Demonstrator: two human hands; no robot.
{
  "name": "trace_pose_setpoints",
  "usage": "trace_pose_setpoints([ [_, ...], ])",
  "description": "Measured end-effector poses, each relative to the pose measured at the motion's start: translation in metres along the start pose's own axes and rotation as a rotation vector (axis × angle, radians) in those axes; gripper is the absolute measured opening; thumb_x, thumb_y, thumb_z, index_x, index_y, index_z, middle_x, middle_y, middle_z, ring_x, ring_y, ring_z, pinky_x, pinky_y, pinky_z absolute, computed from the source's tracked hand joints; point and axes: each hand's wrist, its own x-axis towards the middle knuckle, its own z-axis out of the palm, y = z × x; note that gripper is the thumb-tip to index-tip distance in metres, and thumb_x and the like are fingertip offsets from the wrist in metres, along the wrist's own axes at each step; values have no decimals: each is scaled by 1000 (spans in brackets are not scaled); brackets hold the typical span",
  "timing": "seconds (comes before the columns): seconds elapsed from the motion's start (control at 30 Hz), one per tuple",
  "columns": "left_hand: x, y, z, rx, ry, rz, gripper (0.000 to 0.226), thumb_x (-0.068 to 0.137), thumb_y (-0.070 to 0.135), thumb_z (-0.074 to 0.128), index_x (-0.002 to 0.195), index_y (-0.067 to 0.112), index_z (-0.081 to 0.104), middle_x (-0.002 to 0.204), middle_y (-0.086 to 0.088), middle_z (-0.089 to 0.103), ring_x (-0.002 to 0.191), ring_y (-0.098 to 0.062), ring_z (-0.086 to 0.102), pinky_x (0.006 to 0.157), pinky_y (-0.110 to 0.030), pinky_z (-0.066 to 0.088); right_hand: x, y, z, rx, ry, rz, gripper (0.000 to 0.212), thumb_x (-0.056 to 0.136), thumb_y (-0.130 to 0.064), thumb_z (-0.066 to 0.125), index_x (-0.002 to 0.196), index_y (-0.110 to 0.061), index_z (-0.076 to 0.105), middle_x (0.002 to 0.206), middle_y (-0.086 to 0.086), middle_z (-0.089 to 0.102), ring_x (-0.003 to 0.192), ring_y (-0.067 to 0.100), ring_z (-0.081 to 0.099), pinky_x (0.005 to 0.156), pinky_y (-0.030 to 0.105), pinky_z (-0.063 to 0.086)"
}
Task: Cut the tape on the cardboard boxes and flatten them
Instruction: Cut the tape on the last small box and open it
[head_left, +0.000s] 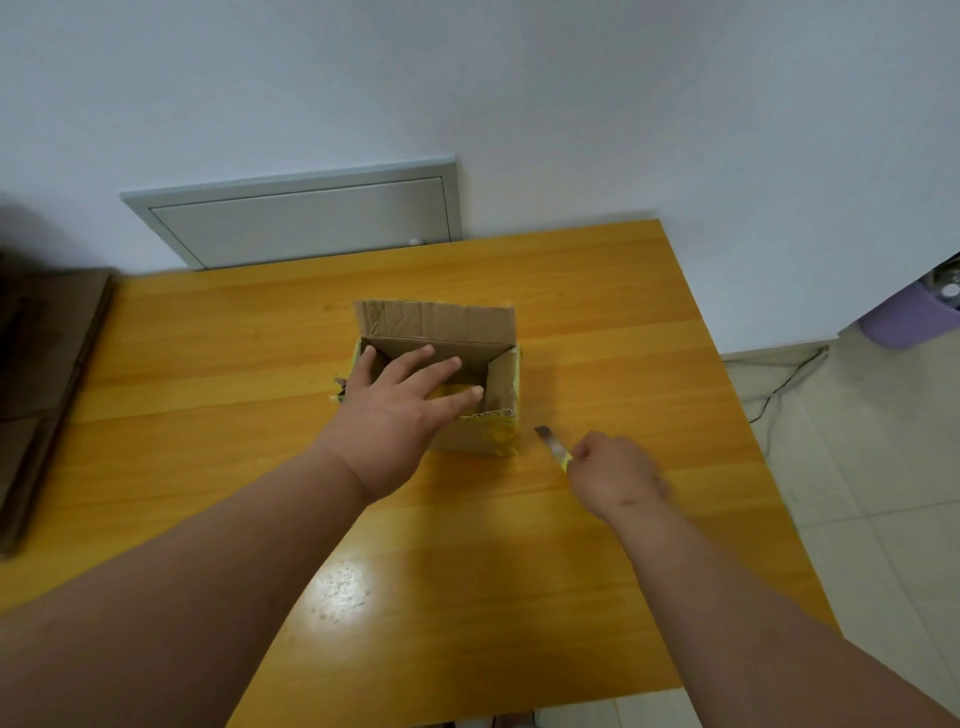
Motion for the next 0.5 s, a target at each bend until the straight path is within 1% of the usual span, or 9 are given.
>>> trace_pose_setpoints([
  [0.03, -2, 0, 1, 11, -3, -5, 67, 102, 24, 48, 151, 52, 12, 165, 9, 10, 152, -22, 4, 118, -61, 2, -1, -4, -3, -38, 44, -5, 29, 96, -32, 44, 120, -34, 60, 130, 3, 53, 123, 30, 46, 99, 41, 36],
  [0.1, -4, 3, 2, 17, -10, -14, 68, 101, 22, 48, 152, 50, 12, 164, 9, 13, 151, -22, 9, 118, -62, 1, -4, -19, -13, 186, 124, -73, 32, 98, -37, 45, 124, -31, 61, 132, 2, 55, 119, 26, 49, 100, 41, 39],
  [0.17, -7, 7, 4, 14, -7, -27, 67, 101, 23, 47, 153, 49, 11, 163, 10, 18, 150, -22, 13, 117, -64, 0, -6, -43, -22, 515, 142, -193, 37, 99, -42, 48, 129, -23, 58, 128, -1, 59, 105, 16, 53, 84, 32, 43],
  [0.2, -8, 8, 6, 11, 1, -34, 65, 102, 25, 45, 153, 48, 11, 162, 12, 20, 150, -22, 14, 116, -66, -2, -8, -56, -26, 583, 113, -243, 43, 98, -46, 49, 134, -23, 54, 125, -3, 58, 101, 14, 51, 78, 29, 42],
  [0.23, -9, 9, 6, 11, 5, -34, 62, 103, 30, 41, 154, 46, 10, 161, 13, 23, 150, -22, 15, 115, -67, -3, -9, -68, -29, 588, 77, -287, 49, 97, -50, 50, 139, -24, 49, 124, -4, 57, 103, 13, 52, 77, 28, 43],
  [0.3, -13, 9, 5, 5, -10, -14, 54, 102, 51, 20, 155, 44, 10, 160, 17, 26, 151, -21, 13, 113, -67, -8, -9, -86, -30, 474, 39, -344, 58, 94, -52, 54, 144, -26, 42, 133, -2, 55, 116, 19, 54, 89, 37, 49],
  [0.37, -17, 10, 1, -115, -47, -20, 70, 91, 64, -5, 153, 44, 21, 159, 19, 26, 152, -18, 6, 113, -65, -12, -6, -95, -28, 326, 76, -346, 60, 93, -47, 58, 146, -25, 39, 140, 1, 51, 126, 25, 51, 100, 41, 46],
  [0.43, -17, 9, 0, -350, -7, -119, 64, 96, 61, 4, 146, 44, 40, 158, 20, 28, 151, -15, 2, 116, -61, -10, -3, -97, -26, 234, 106, -352, 62, 93, -42, 60, 148, -24, 36, 144, 3, 49, 129, 26, 48, 103, 40, 44],
  [0.5, -15, 2, 4, -520, 109, -302, 44, 102, 48, 35, 144, 38, 46, 161, 14, 25, 151, -16, 2, 118, -61, -3, -3, -96, -25, 155, 92, -376, 66, 93, -42, 61, 150, -24, 33, 146, 4, 47, 131, 27, 46, 105, 40, 43],
])
